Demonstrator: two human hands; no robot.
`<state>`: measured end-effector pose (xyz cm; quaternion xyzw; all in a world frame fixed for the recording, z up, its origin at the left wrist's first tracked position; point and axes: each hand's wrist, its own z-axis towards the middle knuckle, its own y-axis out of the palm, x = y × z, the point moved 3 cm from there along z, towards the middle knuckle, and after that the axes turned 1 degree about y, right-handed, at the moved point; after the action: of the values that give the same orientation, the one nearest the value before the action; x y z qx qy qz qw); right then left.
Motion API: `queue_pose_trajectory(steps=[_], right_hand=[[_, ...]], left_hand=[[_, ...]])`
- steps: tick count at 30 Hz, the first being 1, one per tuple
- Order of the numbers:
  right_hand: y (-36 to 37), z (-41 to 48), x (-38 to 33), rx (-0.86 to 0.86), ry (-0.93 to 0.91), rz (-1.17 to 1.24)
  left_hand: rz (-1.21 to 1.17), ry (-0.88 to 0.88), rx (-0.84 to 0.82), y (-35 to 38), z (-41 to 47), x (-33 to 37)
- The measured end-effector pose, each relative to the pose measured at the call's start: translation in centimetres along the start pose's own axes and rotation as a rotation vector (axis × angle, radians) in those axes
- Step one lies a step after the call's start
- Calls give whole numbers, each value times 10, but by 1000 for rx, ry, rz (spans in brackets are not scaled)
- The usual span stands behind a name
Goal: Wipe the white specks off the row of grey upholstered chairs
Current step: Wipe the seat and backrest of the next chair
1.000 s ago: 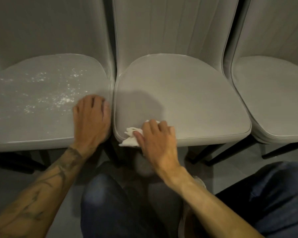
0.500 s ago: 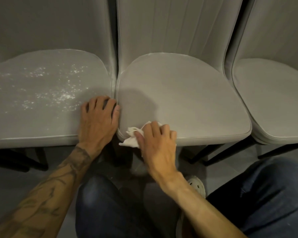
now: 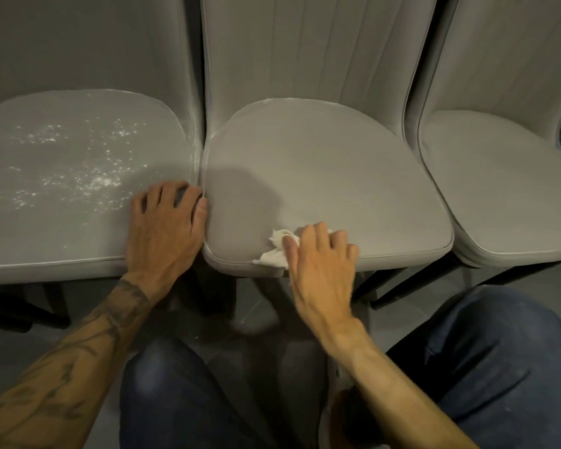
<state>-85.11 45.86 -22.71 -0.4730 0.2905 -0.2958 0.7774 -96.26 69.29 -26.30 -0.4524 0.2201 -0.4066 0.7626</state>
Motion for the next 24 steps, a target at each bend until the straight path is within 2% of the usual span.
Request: queue_pose_trajectory(steps=[2,4,7,10,14,17,19,21,24], right_hand=[[6,-1,-34,15,-15,62],[17,-7,-68,25,-176,30],[18,-5,-48,37,-253,11],[4,-1,15,-15,-133,6],[-20,9,111,-48,146,-83],[-19,12,114,-8,289,-96],[-6,11,76,-9,245,-48],[3,6,39,-13,82,0],[-2,9,51,-39,-102,-51]], left_hand=[[7,-1,9,2,0,1],[-5,-3,12,2,0,1],[-4,-5,9,2,0,-1],[-43,-23,7,-1,1,2],[-67,-33,15,-5,0,5],[-64,-30,17,-5,0,4],[-61,-33,25,-5,0,4],[-44,-31,32,-4,0,4],[-8,-16,34,-1,0,1]])
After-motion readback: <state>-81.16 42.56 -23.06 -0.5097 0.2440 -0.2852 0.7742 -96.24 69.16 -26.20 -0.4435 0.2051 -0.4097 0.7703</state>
